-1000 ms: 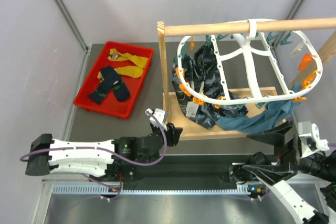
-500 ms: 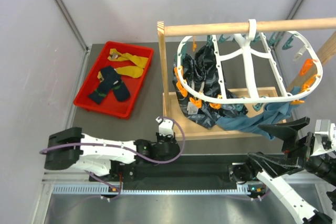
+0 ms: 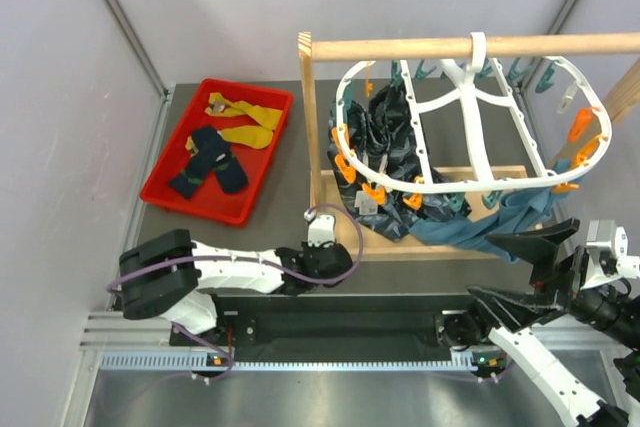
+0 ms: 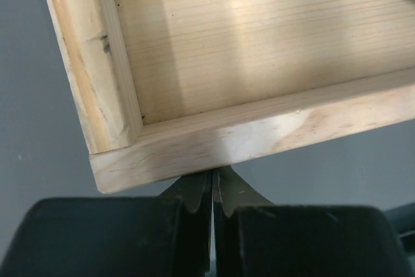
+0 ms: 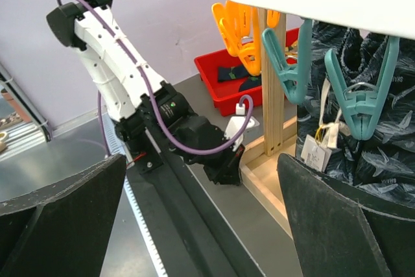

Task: Clip the socks to the hanger
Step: Adjust the clothesline at the center of the board, then open the clamp at the hanger.

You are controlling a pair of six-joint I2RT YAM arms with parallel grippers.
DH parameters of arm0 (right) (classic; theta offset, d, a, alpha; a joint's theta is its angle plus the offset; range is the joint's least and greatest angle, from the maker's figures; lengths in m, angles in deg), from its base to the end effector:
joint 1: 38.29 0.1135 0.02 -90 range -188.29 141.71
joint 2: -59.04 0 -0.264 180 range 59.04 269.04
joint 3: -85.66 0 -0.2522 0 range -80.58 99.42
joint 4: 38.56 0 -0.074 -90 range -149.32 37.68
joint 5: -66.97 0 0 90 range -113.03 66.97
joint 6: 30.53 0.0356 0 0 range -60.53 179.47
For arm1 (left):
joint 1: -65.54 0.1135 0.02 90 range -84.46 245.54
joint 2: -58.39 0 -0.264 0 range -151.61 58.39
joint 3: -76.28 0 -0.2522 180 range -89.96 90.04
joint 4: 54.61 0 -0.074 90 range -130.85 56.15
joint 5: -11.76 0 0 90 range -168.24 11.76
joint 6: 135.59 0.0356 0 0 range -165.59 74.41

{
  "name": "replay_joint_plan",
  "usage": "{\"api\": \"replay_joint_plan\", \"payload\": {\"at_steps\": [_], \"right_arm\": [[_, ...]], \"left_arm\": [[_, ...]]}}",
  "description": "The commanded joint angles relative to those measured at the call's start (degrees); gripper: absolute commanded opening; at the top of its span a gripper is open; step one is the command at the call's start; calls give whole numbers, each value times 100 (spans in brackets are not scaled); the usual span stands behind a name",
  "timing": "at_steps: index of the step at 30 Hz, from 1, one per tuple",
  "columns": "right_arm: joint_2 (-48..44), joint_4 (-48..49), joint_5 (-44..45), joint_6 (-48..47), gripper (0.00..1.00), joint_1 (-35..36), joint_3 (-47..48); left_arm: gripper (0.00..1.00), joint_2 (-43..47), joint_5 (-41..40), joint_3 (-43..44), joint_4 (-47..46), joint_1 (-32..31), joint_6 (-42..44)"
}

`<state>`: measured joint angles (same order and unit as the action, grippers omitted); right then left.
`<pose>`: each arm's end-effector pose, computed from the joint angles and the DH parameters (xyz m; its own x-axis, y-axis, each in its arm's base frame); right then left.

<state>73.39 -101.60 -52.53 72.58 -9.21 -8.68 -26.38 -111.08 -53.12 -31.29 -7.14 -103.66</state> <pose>-0.0531 -0.0095 0.4329 -0.0701 0.1869 -0.9799 -0.8553 0.4943 0.1555 0.0960 -0.2429 0.1471 -0.7399 -0.0226 -0.6724 0.1653 0.9627 -0.2143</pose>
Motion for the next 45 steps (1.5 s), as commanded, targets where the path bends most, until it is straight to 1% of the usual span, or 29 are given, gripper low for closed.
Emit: {"api": "replay_joint_plan", "payload": {"at_steps": [1,6,7,12,15,17,20,22,23,24,27,30,32,33,34,38,39,42,45], "right_arm": [[208,190,207,61,100,10,105],[446,269,585,113,100,10,193],[489,278,646,140,100,19,193],[630,524,1111,192,100,10,123],[736,638,1306,210,98,10,88],[797,691,1446,219,97,10,79],[894,744,1691,237,93,19,122],[955,735,1798,228,90,10,192],[1017,744,1859,219,90,10,219],[1043,735,1868,193,89,10,254],[1192,700,1842,157,88,10,421],[1316,648,1755,175,87,10,571],[1360,665,1658,219,87,10,659],[1395,665,1632,271,87,1,685],[1404,682,1614,298,87,10,729],[1492,788,1333,412,87,10,808],[1509,814,1263,482,87,19,817],[1562,1024,895,684,87,10,808],[1597,1131,656,834,87,10,756]], "left_arm": [[0,-83,23,59,-762,561,506],[0,-461,304,473,-912,1028,1156],[0,-540,313,595,-1086,1141,1244],[0,-584,357,842,-1202,1458,1596],[0,-435,436,834,-1238,1564,1675],[0,-277,673,772,-1255,1564,1719],[0,83,1340,457,-1500,1529,1719],[0,443,1735,53,-2053,1477,1737],[1,575,2163,-79,-2238,1442,1763],[8,863,2333,-298,-2596,1372,1781],[15,1382,2817,-502,-3003,1135,1912],[19,1831,3143,-424,-3416,836,2246],[26,1999,3275,-336,-3750,721,2517],[30,2130,3545,-214,-3864,616,2615],[35,2175,3626,-125,-3944,572,2677],[41,2167,3715,472,-4059,466,3089],[41,2062,3732,752,-4067,448,3151],[41,1790,3864,1236,-4234,431,3441],[41,1552,3952,1492,-4515,405,3661]]}}
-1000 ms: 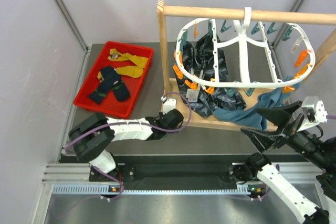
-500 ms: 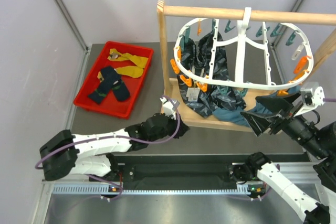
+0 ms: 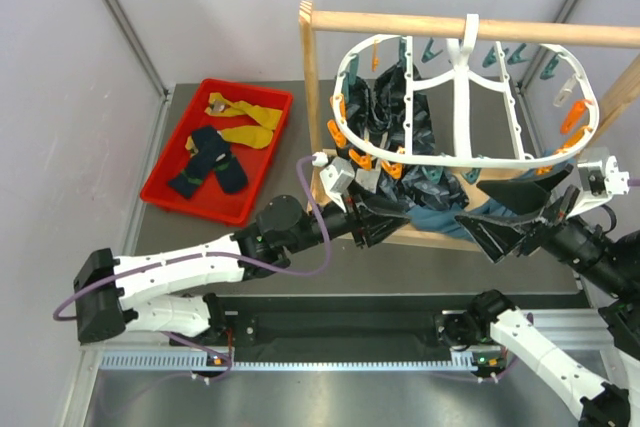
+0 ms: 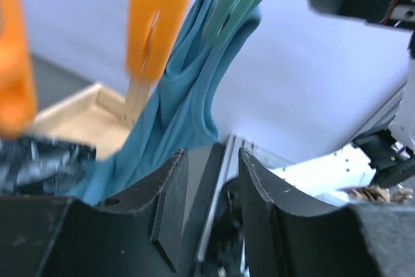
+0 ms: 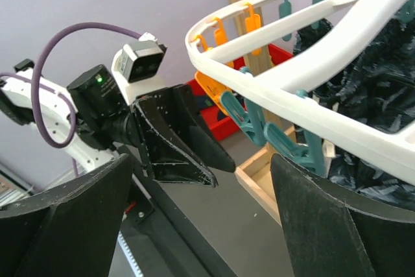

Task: Clip the socks to the hanger
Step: Open the clamp at the hanger.

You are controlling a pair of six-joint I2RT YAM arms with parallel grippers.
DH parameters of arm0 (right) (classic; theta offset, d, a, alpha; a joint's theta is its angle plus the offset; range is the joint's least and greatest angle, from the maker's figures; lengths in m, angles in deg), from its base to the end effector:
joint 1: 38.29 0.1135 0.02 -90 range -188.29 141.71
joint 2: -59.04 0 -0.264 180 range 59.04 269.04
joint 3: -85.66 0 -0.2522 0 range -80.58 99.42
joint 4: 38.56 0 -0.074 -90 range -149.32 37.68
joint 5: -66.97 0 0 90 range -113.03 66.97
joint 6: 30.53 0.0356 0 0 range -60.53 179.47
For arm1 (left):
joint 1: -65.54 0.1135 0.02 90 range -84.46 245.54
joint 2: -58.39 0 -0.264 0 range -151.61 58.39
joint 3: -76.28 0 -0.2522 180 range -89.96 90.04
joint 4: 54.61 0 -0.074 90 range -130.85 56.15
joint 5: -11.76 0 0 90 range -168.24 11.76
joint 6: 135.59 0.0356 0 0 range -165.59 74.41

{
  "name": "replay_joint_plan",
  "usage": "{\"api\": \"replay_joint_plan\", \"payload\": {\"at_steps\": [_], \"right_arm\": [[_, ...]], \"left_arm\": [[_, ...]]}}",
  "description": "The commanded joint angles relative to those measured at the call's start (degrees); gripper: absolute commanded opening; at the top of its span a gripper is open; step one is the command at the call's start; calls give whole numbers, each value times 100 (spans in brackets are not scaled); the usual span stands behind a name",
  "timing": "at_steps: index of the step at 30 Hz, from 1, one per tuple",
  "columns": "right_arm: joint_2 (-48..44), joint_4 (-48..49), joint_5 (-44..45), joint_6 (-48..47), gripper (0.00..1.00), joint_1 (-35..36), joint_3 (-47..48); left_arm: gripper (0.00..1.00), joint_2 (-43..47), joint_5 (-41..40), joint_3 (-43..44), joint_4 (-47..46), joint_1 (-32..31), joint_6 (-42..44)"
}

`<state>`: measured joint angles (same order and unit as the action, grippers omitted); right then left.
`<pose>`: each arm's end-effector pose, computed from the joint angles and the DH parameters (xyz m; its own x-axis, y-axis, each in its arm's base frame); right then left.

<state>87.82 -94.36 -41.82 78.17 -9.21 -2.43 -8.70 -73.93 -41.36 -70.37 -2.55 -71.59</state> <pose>0.0027 0.0146 0.4793 -0.1314 0.2742 -0.9526 -0.7360 0.6167 0.2791 0.1005 -0.2571 0.3568 -0.3535 -0.2927 -0.8885 0.8876 0.1951 -0.4173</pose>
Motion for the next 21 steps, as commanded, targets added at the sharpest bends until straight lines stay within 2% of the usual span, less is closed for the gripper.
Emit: {"api": "replay_joint_plan", "payload": {"at_steps": [1,3,9,17,21], "right_arm": [[163,425,-433,301,86,10,104],[155,442,-442,345,86,10,60],[67,653,-547,486,85,10,-107],[111,759,-714,635,83,10,-256],[128,846,-819,644,83,10,-396]], "left_arm": [[42,-278,210,352,-825,-63,516],[44,-392,-62,396,-1124,-142,692],[57,-691,-553,334,-2031,-292,1333],[59,-1235,-871,896,-2225,-389,1949],[61,-1447,-1169,949,-2699,-389,2046]]}}
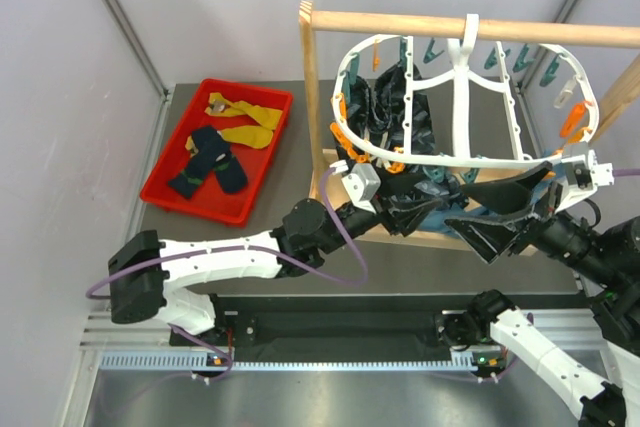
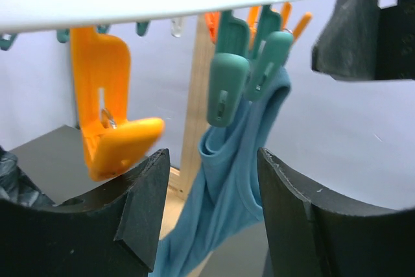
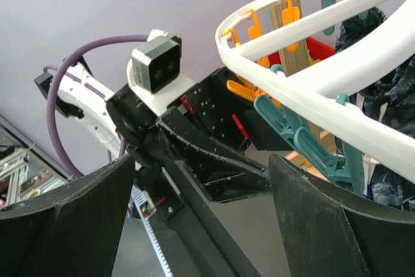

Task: Clip the socks to the hanger
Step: Open the clamp at the hanger.

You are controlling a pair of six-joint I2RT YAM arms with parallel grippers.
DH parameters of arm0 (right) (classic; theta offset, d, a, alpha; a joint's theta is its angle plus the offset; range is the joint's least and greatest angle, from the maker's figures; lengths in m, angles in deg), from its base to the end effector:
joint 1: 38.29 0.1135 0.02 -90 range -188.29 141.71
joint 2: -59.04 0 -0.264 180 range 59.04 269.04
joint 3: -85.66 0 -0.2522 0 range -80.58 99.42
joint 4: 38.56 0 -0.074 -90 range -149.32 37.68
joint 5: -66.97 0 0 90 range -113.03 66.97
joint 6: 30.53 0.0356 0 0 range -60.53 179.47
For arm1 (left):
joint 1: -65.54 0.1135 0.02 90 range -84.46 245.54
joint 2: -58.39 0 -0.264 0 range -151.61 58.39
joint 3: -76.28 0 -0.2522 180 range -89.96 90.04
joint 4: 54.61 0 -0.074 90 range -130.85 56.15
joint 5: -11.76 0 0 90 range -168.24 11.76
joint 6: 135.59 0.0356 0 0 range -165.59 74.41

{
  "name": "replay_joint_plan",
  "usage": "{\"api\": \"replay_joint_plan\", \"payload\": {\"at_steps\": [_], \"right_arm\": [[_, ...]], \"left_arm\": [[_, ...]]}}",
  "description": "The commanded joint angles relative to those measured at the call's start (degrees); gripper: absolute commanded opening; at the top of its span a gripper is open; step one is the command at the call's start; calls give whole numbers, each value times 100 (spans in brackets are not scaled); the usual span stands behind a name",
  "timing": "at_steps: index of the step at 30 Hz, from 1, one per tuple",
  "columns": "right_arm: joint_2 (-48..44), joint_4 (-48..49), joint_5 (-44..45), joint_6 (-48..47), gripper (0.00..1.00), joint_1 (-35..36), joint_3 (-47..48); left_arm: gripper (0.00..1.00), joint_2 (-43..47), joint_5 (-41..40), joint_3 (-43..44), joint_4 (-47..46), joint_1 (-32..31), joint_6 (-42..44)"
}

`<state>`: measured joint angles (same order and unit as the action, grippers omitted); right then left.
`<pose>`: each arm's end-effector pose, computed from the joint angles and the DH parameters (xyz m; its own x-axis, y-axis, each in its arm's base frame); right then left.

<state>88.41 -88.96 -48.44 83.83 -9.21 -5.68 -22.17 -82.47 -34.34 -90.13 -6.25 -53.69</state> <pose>0.0132 0.0248 0.4762 -0.2109 0.3090 -0.9274 -0.7931 0.5004 0.3471 0.1037 -0.3068 0.3702 -0.0030 -0.4405 -0.8977 0.9352 0.3166 -0.1585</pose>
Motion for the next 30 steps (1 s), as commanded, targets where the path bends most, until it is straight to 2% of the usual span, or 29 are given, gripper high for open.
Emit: {"api": "replay_joint_plan", "payload": {"at_steps": [1,5,15,25,29,30], "right_arm": [[78,316,-201,78,83,19,-89],[87,325,-158,17,80,19,-168],[254,386,27,-10,75,10,-309],[359,571,124,42,70,10,-291],[351,597,194,51,68,10,-221],[351,606,203,60,67,10,-212]], "left_arm": [[61,-110,-411,300,-698,-19,221],[59,-215,-587,564,-416,-19,168],[58,-285,-482,635,-566,-19,107],[48,-364,-96,758,-601,-19,-43],[39,-382,-52,793,-601,-28,-95],[32,-382,-34,802,-601,-19,-113]]}}
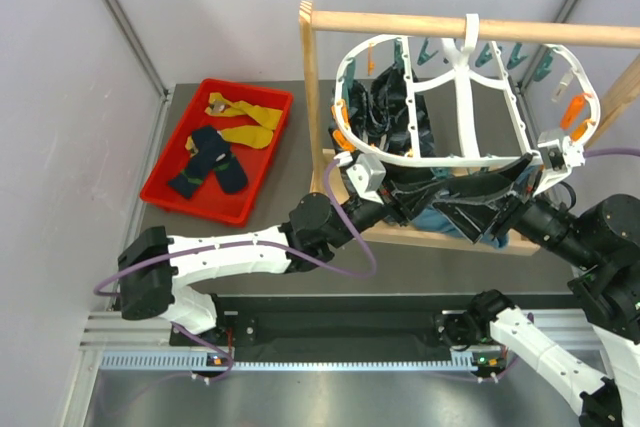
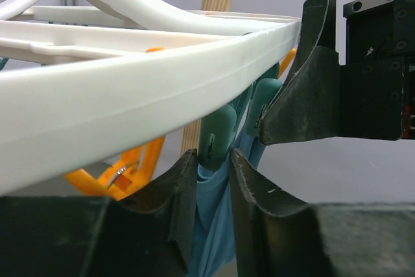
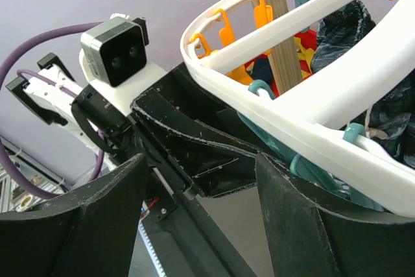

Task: Clip the socks to the hanger
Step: Open the clamp at the hanger.

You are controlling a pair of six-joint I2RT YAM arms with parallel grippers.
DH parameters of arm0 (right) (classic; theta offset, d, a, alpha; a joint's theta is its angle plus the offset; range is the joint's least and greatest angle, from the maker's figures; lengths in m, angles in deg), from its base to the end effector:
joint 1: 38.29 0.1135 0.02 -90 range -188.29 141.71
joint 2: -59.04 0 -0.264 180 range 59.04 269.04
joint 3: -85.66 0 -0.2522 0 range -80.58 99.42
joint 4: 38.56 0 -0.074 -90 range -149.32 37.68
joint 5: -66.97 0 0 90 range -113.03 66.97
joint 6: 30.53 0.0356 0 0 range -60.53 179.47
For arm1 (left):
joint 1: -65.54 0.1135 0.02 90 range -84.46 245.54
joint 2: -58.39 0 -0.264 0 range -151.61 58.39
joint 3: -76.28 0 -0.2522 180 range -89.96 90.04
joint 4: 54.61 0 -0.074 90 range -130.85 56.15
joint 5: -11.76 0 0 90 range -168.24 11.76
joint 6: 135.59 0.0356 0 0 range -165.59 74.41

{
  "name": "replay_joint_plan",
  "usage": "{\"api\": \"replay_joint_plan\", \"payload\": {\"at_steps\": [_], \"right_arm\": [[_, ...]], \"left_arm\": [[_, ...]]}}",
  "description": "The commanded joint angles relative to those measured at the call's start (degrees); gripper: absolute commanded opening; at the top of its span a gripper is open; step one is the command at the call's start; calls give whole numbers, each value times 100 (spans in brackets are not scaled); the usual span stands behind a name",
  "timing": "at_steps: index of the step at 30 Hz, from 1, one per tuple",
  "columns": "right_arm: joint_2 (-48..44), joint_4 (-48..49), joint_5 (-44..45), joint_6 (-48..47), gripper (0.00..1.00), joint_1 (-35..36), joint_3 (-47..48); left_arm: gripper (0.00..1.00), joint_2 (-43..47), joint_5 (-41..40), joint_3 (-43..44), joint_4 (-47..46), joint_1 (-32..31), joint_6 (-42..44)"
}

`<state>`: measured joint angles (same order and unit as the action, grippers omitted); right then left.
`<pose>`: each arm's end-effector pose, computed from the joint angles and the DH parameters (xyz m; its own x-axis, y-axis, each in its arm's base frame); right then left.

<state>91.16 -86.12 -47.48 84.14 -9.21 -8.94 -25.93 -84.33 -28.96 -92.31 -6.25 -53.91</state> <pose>0.0392 0.0387 0.4666 -0.2557 0.2925 -0.9214 -0.7655 0.5208 0.3778 0.1095 -0.3209 0.3859 0.0134 -0.5011 -0.8653 0.9270 0.3306 -0.1771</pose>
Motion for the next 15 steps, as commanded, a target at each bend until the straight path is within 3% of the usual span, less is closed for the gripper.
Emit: {"api": "replay_joint_plan", "payload": {"at_steps": [1,11,15], "right_arm": [[67,322,133,21,66,10,122],[75,146,414,-128,65,19,192],[75,-47,669,-356,65,10,298]], "left_arm": [[29,3,178,282,-356,-19,-143],[1,99,398,387,-84,-19,-416],[0,204,267,369,109,-19,-583]]}}
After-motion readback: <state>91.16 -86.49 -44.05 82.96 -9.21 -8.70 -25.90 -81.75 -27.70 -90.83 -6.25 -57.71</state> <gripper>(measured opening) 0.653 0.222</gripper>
